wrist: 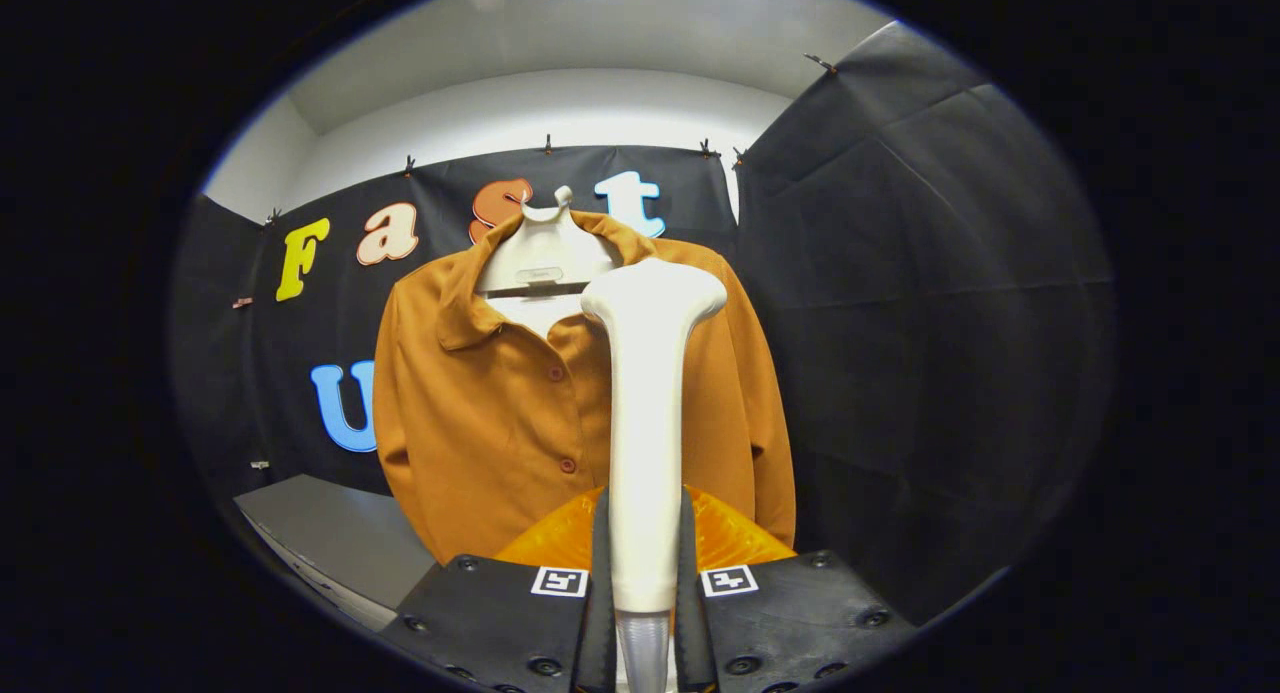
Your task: Iron the clothes twice with a garment steamer, once on the left side and once on the right side.
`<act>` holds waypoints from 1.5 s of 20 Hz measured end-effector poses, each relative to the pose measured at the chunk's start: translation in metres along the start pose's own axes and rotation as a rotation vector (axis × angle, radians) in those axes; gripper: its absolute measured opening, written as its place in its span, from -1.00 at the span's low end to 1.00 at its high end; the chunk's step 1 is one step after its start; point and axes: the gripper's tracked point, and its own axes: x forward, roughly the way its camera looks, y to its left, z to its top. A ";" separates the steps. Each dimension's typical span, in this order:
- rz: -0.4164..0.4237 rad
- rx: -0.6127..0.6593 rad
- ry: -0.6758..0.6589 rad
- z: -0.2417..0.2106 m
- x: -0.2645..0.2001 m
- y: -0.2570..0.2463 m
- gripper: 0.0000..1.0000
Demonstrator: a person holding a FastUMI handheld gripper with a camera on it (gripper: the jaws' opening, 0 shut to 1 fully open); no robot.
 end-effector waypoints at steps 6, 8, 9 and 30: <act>0.003 0.038 0.018 -0.039 0.010 -0.003 -0.47; -0.005 0.028 0.045 -0.057 0.008 -0.009 -0.47; -0.010 0.027 0.074 -0.072 0.006 -0.011 -0.47; -0.081 0.005 0.454 -0.294 -0.063 -0.040 -0.46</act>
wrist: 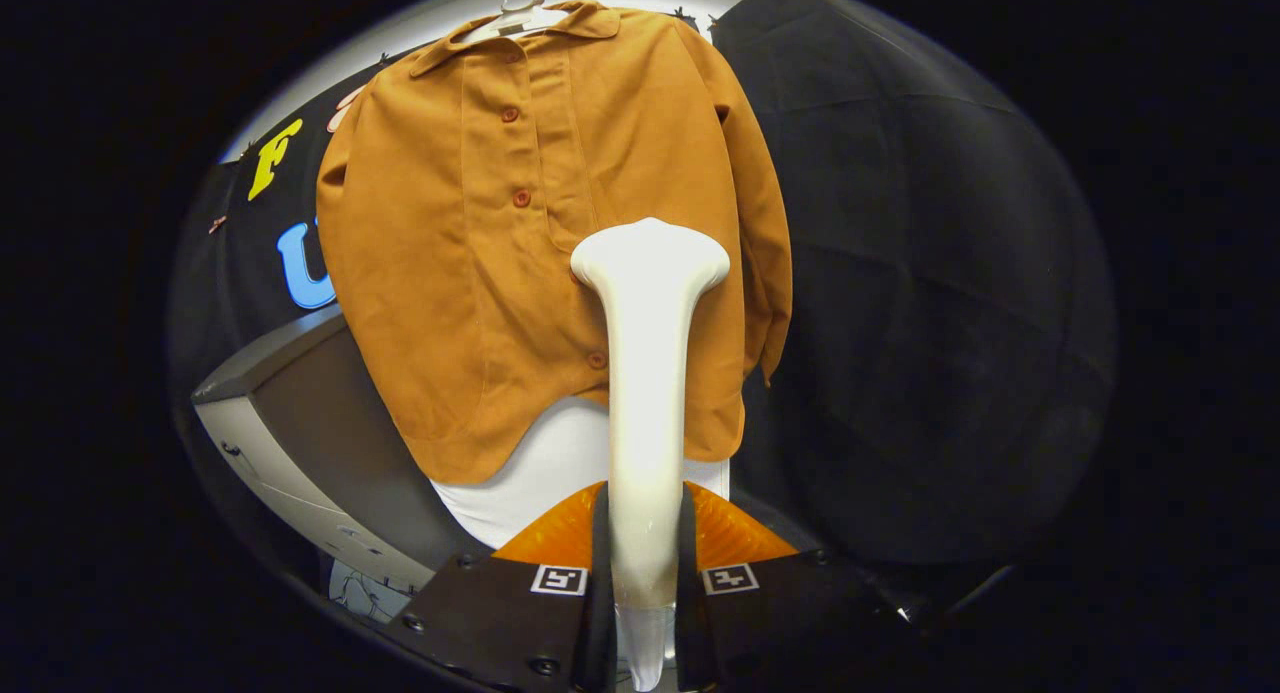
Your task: Iron the clothes twice with a garment steamer, once on the left side and once on the right side.
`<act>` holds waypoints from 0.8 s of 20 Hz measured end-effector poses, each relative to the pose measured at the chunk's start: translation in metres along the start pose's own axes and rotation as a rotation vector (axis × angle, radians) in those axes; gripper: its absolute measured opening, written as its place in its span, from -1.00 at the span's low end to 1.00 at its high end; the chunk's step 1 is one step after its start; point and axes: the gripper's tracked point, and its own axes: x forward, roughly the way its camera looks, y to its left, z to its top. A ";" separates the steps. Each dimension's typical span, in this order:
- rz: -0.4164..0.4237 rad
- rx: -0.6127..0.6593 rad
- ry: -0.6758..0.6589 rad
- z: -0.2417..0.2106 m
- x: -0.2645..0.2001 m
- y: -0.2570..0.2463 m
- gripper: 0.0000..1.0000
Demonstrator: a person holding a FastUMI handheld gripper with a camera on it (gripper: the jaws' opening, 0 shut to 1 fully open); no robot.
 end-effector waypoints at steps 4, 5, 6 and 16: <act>-0.017 0.002 0.065 -0.034 -0.007 -0.004 -0.46; -0.019 0.006 0.080 -0.042 -0.011 -0.003 -0.46; -0.021 0.009 0.092 -0.051 -0.014 -0.002 -0.46; -0.008 -0.030 -0.003 -0.032 -0.086 0.028 -0.47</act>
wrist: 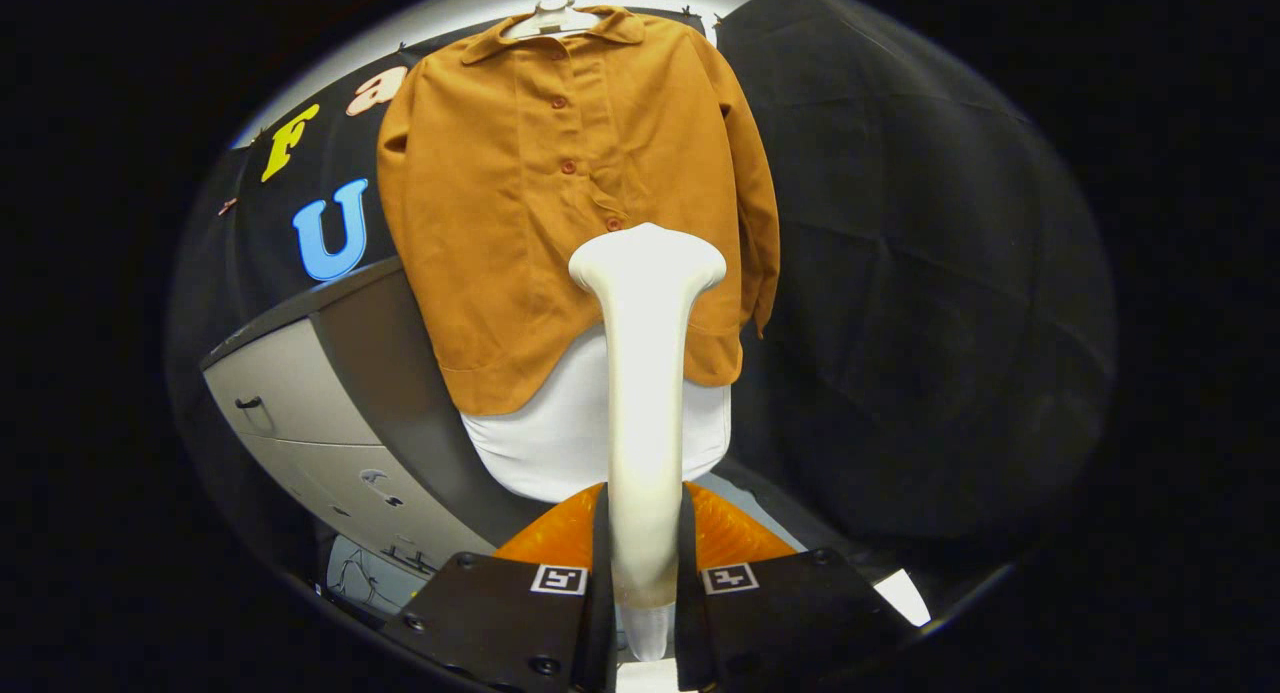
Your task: Iron the clothes twice with a garment steamer, once on the left side and once on the right side.
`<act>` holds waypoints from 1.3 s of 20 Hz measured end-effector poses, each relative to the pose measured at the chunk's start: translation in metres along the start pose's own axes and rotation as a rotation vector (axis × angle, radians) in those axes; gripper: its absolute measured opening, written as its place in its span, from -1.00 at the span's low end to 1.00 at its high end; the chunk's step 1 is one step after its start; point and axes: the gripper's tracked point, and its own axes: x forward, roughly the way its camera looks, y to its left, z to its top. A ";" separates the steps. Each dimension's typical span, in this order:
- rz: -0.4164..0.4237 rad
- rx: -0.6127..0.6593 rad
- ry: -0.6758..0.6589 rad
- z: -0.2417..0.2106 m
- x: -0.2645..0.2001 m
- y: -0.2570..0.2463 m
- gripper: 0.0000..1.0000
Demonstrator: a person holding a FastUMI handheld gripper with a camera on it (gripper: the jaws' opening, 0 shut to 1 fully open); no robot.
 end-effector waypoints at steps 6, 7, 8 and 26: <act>0.038 -0.006 -0.165 0.091 -0.030 0.029 -0.47; 0.043 -0.010 -0.194 0.108 -0.035 0.033 -0.47; 0.046 -0.014 -0.221 0.126 -0.040 0.038 -0.47; 0.081 -0.049 -0.390 0.317 -0.078 0.178 -0.47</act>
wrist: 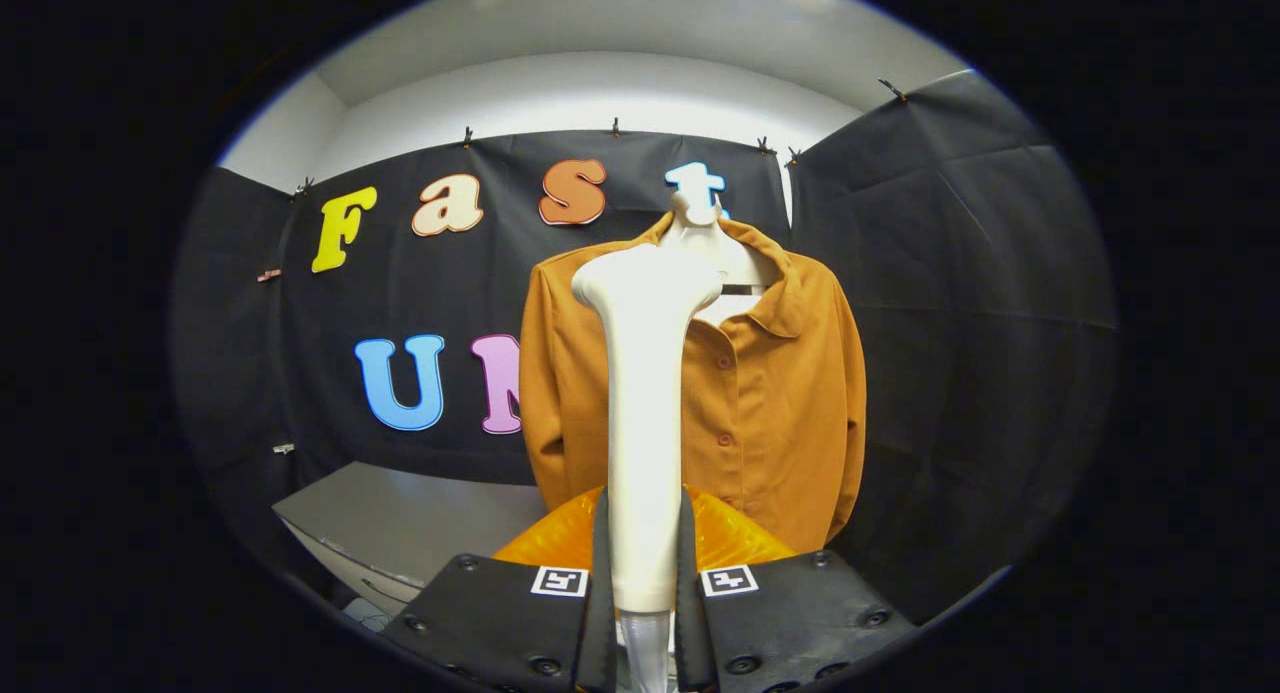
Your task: Iron the clothes twice with a garment steamer, once on the left side and once on the right side.
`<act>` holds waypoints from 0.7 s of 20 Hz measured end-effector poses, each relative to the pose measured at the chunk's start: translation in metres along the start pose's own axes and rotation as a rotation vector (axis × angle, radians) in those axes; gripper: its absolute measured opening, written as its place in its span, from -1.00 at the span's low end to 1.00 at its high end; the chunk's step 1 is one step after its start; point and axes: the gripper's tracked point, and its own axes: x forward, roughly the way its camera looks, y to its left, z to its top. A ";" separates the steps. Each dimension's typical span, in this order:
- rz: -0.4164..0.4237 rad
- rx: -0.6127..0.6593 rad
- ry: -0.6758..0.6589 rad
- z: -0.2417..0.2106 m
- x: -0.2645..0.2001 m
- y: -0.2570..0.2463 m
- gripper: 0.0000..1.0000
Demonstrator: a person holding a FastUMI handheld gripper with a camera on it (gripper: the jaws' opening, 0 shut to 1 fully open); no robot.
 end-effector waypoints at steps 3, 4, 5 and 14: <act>-0.009 0.012 -0.013 0.015 0.005 0.023 -0.47; -0.015 0.015 -0.017 0.020 0.006 0.030 -0.47; -0.019 0.017 -0.023 0.023 0.006 0.037 -0.47; -0.058 0.009 -0.039 0.032 -0.007 0.093 -0.48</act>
